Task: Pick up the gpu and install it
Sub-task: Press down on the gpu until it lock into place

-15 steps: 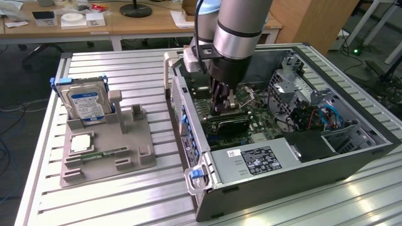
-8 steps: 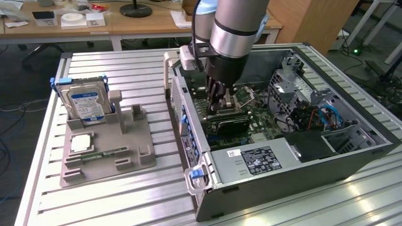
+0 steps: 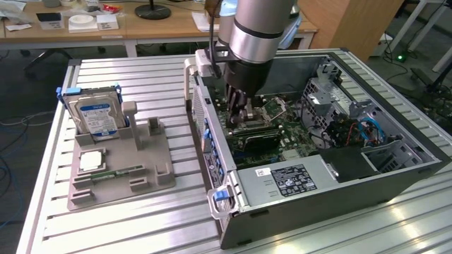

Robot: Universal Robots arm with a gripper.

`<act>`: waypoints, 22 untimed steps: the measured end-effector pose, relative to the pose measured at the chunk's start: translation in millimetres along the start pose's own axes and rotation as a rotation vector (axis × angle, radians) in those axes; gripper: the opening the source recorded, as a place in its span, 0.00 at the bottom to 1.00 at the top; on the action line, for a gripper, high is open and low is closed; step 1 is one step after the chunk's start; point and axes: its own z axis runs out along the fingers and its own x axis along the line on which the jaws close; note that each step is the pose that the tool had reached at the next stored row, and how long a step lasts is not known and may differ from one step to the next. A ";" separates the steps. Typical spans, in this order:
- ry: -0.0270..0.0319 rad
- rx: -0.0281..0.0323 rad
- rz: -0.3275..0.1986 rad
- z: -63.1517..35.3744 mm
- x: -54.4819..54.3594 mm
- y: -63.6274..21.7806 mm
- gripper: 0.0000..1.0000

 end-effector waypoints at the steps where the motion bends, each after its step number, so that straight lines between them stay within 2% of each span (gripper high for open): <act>1: 0.0000 -0.0006 0.000 0.3 -0.6 1.7 0.11; 9: 0.0000 -0.0017 0.000 1.9 -3.2 14.1 0.11; 22: 0.0001 -0.0018 0.000 2.9 -0.5 17.3 0.11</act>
